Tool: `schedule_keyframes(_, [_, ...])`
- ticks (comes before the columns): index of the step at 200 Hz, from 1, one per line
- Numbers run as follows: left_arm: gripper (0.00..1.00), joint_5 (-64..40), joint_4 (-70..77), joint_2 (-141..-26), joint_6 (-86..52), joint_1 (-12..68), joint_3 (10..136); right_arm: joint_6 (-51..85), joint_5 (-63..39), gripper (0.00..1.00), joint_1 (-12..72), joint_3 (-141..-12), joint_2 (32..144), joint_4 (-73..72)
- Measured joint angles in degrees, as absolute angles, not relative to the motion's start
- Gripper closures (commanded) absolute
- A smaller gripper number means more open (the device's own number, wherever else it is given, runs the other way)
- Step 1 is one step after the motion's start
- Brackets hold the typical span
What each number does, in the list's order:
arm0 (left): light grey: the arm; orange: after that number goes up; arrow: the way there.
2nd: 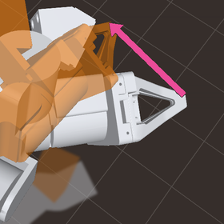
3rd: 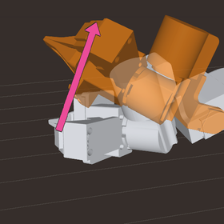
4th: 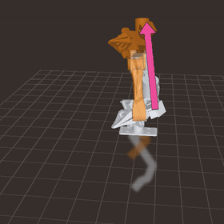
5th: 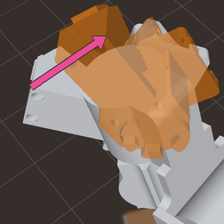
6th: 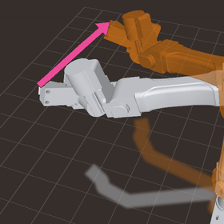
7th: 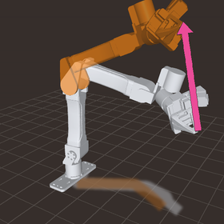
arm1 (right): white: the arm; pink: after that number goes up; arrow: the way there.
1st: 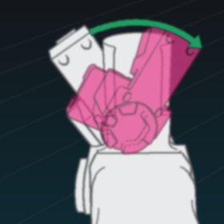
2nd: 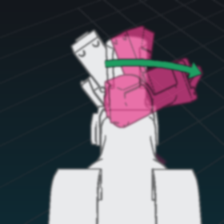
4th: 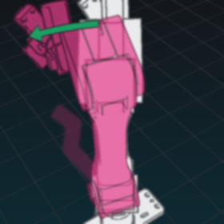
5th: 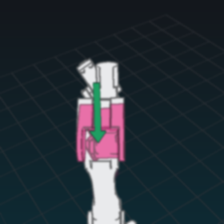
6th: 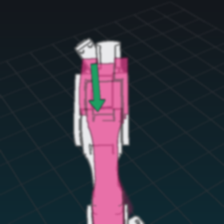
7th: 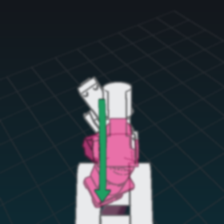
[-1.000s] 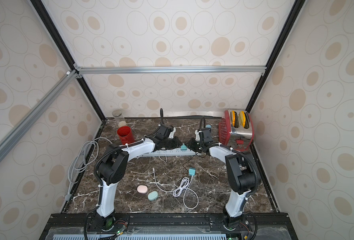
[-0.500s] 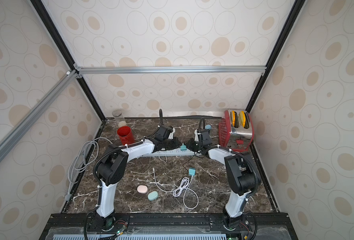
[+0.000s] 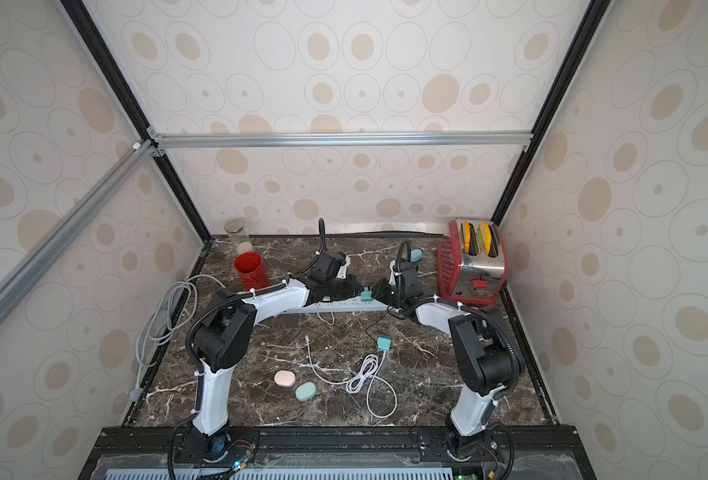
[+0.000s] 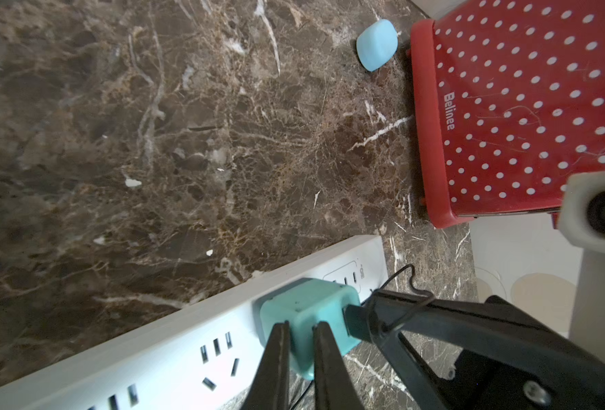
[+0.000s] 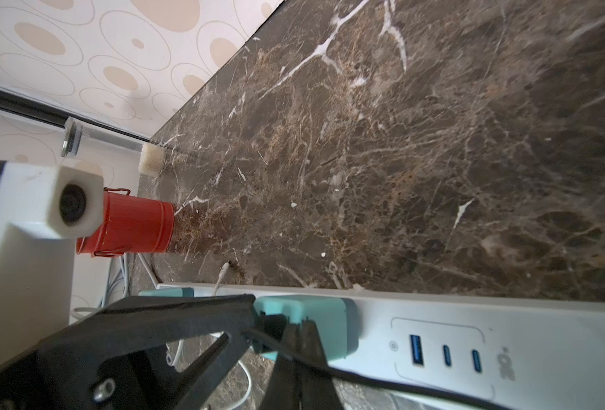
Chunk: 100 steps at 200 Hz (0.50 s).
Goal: Charge the bluetooth headset
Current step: Adjust the plug at the socket.
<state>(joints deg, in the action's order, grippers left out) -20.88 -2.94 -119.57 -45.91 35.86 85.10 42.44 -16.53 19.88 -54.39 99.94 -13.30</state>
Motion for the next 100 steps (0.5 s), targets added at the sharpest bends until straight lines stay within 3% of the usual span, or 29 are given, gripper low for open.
schedule_keyframes(100, [0.88, -20.8, -4.6, -119.6, -43.9, 36.3, 85.8, 42.7, -15.0, 0.97, 20.5, -51.6, 99.1, -16.9])
